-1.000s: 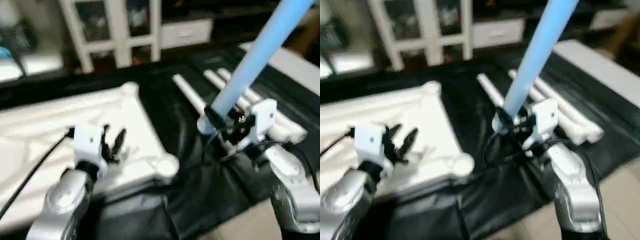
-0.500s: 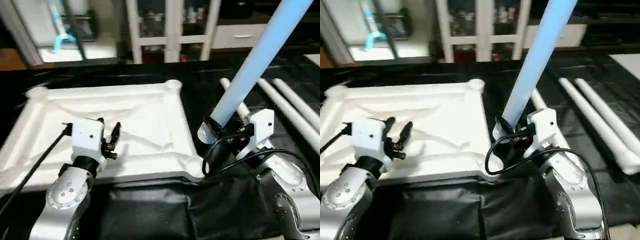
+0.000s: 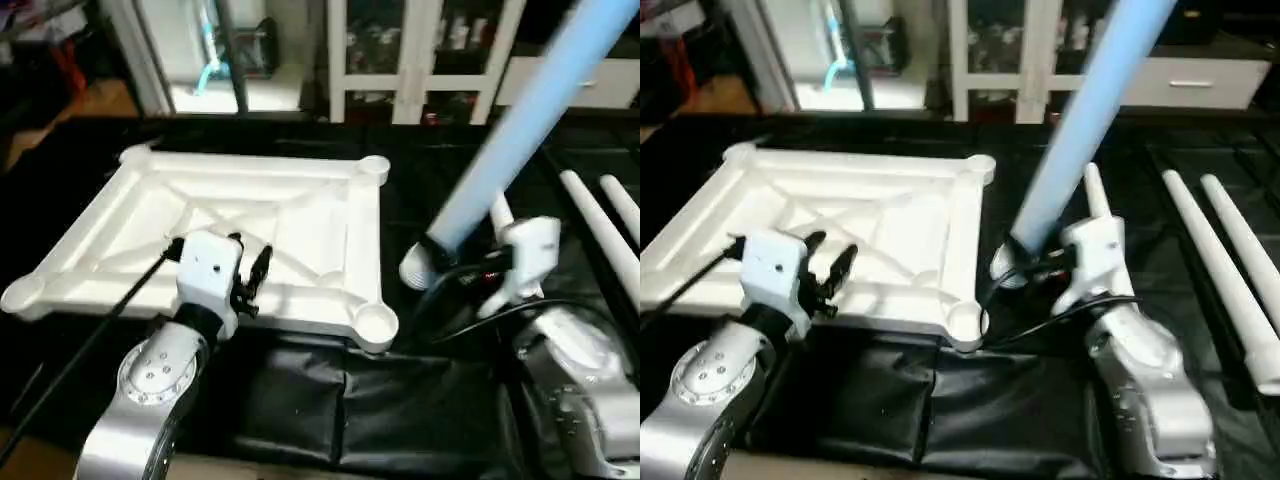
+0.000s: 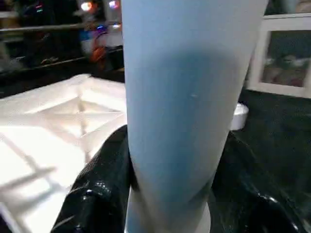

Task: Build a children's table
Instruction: Insert table leg to table base

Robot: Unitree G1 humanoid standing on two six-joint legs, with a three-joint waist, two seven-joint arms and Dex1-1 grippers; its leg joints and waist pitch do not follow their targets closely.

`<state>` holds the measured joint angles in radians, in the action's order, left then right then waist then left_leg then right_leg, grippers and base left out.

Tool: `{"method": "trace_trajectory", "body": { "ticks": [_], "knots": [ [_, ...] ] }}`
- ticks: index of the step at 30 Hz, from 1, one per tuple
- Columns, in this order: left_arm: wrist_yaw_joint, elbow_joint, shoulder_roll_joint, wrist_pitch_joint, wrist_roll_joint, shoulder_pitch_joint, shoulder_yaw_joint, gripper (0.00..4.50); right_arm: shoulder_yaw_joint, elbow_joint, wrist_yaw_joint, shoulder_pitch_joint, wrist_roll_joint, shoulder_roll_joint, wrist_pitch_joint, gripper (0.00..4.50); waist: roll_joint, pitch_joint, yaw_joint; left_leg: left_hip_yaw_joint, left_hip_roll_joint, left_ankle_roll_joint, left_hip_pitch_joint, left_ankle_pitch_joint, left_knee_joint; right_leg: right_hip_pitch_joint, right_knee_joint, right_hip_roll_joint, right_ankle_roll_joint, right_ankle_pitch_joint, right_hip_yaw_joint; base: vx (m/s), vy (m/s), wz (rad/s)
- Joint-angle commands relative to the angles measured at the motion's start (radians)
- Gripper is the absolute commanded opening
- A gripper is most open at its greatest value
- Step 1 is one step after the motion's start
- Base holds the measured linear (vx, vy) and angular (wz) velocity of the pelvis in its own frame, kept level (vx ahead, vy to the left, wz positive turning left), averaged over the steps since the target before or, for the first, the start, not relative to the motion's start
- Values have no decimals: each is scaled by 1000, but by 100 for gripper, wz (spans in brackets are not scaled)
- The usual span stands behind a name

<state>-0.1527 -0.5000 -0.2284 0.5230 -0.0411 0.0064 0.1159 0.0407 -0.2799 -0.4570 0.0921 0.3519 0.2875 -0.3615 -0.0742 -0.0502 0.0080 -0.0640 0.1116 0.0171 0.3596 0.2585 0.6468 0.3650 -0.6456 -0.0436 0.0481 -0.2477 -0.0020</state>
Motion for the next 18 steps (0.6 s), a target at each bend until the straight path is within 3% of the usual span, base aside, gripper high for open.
{"method": "trace_trajectory", "body": {
  "ticks": [1,2,3,4,5,6,7,8,9,10,11,12,13,14,15,16,17,18],
  "knots": [
    [-11,33,-17,-17,32,-21,14,238,-9,-9,2,14,-10,4,0,187,7,47,-4,48,148,-231,-16,-47,-64,-23,84,186,54,7,72,-56,1,25],
    [-13,39,-17,-20,35,-25,16,238,-11,-8,2,14,-11,5,0,187,20,39,3,5,86,-178,7,22,-48,-49,111,194,99,-91,91,-56,1,25],
    [-14,49,-16,-20,33,-32,12,238,-17,-6,11,14,-25,7,-4,187,25,37,9,-6,71,-148,15,37,-41,-57,119,199,107,-175,101,-51,25,22],
    [-13,59,-17,-18,30,-40,7,238,-24,-6,19,14,-36,8,-8,187,33,39,21,-12,69,-127,20,28,-25,-63,135,218,117,-324,124,-46,60,12],
    [-13,61,-18,-18,28,-42,6,238,-25,-7,19,13,-36,8,-9,187,33,40,28,-7,69,-139,41,0,-13,-74,139,237,140,-360,137,-46,60,12],
    [-15,63,-16,-21,23,-43,5,238,-21,-9,19,13,-32,4,-3,187,40,43,36,1,70,-160,58,-8,13,-81,147,266,167,-359,155,-39,103,4],
    [-13,71,-19,-28,23,-45,4,238,-24,-20,19,10,-28,2,-21,187,30,45,43,9,74,-163,65,-9,27,-83,152,286,187,-354,164,-26,151,1],
    [-12,76,-20,-32,26,-46,4,238,-27,-25,21,8,-30,4,-32,187,33,47,49,22,72,-166,90,0,65,-94,159,315,213,-326,189,-26,151,1],
    [-10,79,-19,-34,27,-44,3,238,-26,-27,24,6,-30,3,-36,187,12,49,50,24,83,-104,67,21,73,-69,165,276,220,-337,220,-29,209,-9],
    [-7,85,-11,-34,28,-44,2,238,-21,-27,33,5,-22,3,-49,187,14,47,49,-1,75,-39,25,58,21,-44,151,182,183,-377,210,-34,265,-26],
    [-6,85,-13,-41,35,-42,6,238,-18,-27,38,4,-20,3,-52,187,14,43,46,-23,80,-21,-19,100,-15,-9,138,134,147,-353,181,-34,265,-26],
    [-8,85,-8,-37,35,-36,10,238,-9,-27,46,3,-12,-1,-56,187,12,18,9,-52,102,-16,-100,313,-96,95,79,58,77,-355,86,-71,263,-39],
    [-8,86,-7,-39,36,-33,11,238,-5,-27,49,2,-9,-3,-59,187,4,35,-1,-58,126,-6,-112,365,-122,96,31,60,59,-319,43,-71,275,-42],
    [-9,87,-1,-45,33,-22,14,238,5,-30,57,1,-6,-5,-66,187,6,44,-6,-93,158,22,-90,355,-168,83,-49,77,28,-164,-27,-71,275,-42],
    [-5,89,1,-59,39,-11,18,238,12,-33,57,-3,-11,3,-62,187,23,38,-33,-32,146,-53,-33,119,-189,27,-48,117,-22,22,-76,-33,284,-57],
    [-1,90,-3,-70,48,-9,22,238,14,-35,57,-4,-11,4,-63,187,10,46,-26,-54,134,-44,-56,61,-174,48,-27,125,-5,30,-80,-19,223,-26],
    [-1,90,-3,-70,48,-9,22,238,14,-35,57,-4,-11,4,-63,187,32,47,-35,-74,128,-35,-65,36,-156,54,4,138,14,53,-70,-19,223,-26],
    [2,91,8,-66,35,-6,14,238,22,-36,64,-3,-12,4,-70,187,56,61,-37,-71,115,-9,-32,36,-115,8,52,202,77,104,-14,-15,166,9]
  ]
}}
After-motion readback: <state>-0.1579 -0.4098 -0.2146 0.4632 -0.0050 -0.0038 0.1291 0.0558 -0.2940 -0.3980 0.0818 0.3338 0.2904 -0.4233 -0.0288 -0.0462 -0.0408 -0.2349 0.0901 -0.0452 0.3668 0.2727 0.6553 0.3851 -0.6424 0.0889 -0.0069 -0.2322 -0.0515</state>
